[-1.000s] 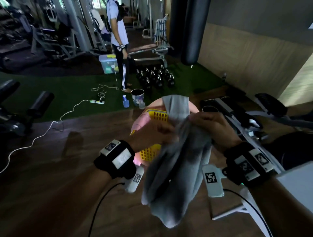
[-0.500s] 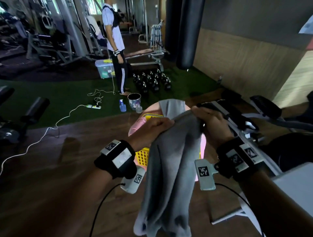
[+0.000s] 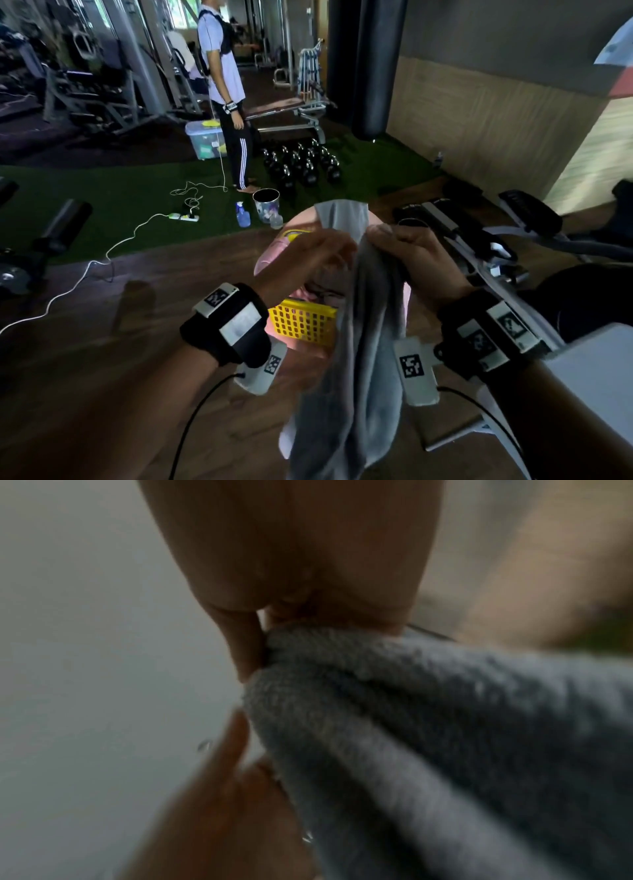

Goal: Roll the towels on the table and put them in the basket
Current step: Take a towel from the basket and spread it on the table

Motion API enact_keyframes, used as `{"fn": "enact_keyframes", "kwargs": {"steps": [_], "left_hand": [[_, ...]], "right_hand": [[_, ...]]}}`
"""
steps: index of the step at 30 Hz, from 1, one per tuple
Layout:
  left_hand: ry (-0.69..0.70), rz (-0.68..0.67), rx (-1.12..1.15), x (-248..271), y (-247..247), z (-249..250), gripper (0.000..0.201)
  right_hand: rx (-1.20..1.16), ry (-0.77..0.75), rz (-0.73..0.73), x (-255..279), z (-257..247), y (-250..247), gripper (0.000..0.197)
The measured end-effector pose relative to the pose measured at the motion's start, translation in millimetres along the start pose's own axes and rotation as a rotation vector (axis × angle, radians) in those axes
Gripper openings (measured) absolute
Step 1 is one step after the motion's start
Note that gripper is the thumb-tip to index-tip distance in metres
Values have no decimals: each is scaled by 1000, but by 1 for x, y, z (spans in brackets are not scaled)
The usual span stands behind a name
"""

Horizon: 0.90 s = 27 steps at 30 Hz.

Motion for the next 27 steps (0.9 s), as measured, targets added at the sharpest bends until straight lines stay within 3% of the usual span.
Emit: {"fn": "enact_keyframes", "kwargs": {"steps": [2, 5, 9, 11, 12, 15, 17, 19, 21, 22, 24, 26, 27], "left_hand": [[-11, -89, 40, -1, 13, -6, 31], [-88, -115, 178, -2, 22, -17, 38], [-219, -207, 276, 4, 33, -32, 24], [-243, -188, 302, 5, 30, -37, 25], [-236, -119, 295, 2, 25, -35, 32], [-144, 29, 258, -5, 11, -12, 42], [-116, -39, 151, -6, 14, -1, 29], [-149, -161, 62, 4, 22, -2, 24], [-158, -215, 25, 11, 23, -14, 32], [-146, -184, 63, 11, 20, -19, 38], [-116, -3, 145, 3, 10, -21, 44], [-37, 124, 116, -4, 7, -13, 36], [0, 135, 61, -5, 10, -8, 30]], "right_hand": [[138, -68, -51, -2, -6, -1, 16], [344, -133, -75, 0, -10, -9, 13], [323, -133, 190, 1, -9, -28, 12], [274, -116, 268, 2, -4, -38, 19], [306, -99, 224, 4, 0, -36, 21], [538, -37, -111, 20, 10, -7, 46], [347, -58, -76, 23, 2, -5, 44], [18, -51, 142, 18, -7, -23, 35], [-175, -8, 260, 16, -11, -41, 51], [-174, 2, 243, 17, -8, -42, 61], [43, 11, 97, 24, -5, -28, 66], [287, 9, -124, 29, -6, -8, 67], [338, -14, -148, 29, -6, -6, 68]]}}
Point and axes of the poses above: each hand's wrist, its own x-axis away from the middle knuckle, its own y-axis out of the palm, z = x × y, the point moved 3 cm from there along -x, towards the middle knuckle, and after that the axes turned 7 degrees about -y, right-handed, at the moved point
